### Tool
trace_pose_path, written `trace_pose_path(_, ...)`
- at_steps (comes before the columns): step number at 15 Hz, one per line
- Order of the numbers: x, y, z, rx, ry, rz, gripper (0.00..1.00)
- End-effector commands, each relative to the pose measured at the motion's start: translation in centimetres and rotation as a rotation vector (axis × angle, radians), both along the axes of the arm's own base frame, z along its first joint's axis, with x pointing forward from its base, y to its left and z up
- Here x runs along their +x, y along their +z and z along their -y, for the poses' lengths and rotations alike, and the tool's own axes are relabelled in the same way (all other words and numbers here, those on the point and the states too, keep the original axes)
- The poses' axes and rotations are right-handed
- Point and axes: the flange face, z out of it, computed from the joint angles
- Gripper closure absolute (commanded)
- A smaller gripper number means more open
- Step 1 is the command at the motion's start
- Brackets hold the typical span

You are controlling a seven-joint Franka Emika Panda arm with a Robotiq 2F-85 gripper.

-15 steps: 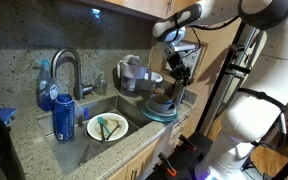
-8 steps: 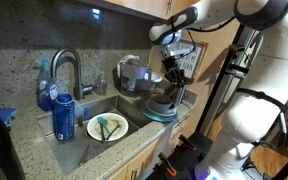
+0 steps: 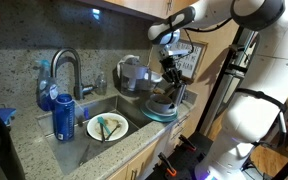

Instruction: Remove the spatula from the sink, use it to mix inside the ceramic bowl, and then put the spatula back in the sink

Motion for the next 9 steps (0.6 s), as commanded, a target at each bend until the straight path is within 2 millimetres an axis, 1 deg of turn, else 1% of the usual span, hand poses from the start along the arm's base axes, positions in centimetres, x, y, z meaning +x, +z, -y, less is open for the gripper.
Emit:
trace_pose_path(1,0.2,0.9,-0.2,0.052,0.000,-0.070,0.91)
trace_pose_path(5,-0.1,1.5,-0.1,0.036,-0.002,-0.163,0.91)
trace_pose_path(9,0.6,2.0,0.1,-0.038,0.031,-0.183,0.91)
